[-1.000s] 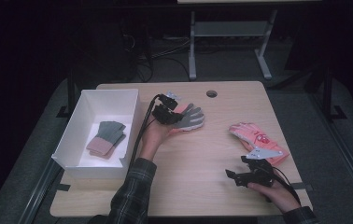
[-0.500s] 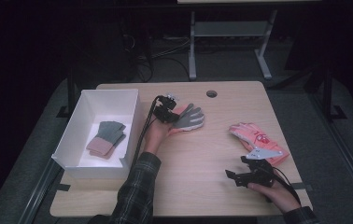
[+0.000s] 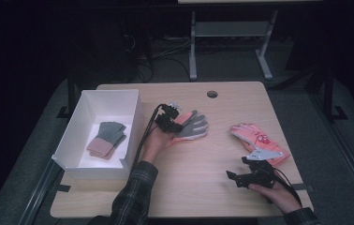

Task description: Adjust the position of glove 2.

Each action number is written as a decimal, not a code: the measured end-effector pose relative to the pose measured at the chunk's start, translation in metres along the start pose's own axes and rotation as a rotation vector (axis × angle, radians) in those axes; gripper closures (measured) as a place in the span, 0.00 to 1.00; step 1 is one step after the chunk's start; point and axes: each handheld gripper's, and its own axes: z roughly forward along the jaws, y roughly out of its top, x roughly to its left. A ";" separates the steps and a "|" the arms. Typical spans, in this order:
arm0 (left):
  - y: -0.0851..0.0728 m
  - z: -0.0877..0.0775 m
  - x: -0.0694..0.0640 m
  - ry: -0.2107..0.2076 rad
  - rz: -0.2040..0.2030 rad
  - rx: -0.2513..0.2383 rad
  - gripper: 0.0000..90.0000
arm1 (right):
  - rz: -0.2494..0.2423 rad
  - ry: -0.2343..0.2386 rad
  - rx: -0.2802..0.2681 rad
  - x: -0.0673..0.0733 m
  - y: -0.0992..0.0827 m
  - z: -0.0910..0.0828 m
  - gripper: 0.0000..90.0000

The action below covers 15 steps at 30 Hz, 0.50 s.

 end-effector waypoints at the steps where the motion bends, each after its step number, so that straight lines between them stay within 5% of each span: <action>1: -0.001 -0.001 -0.002 -0.010 0.005 0.005 1.00 | 0.000 -0.001 0.000 0.000 0.000 0.000 0.16; 15: -0.019 -0.012 -0.039 -0.135 0.053 0.040 1.00 | 0.000 -0.006 0.000 0.000 0.000 -0.001 0.16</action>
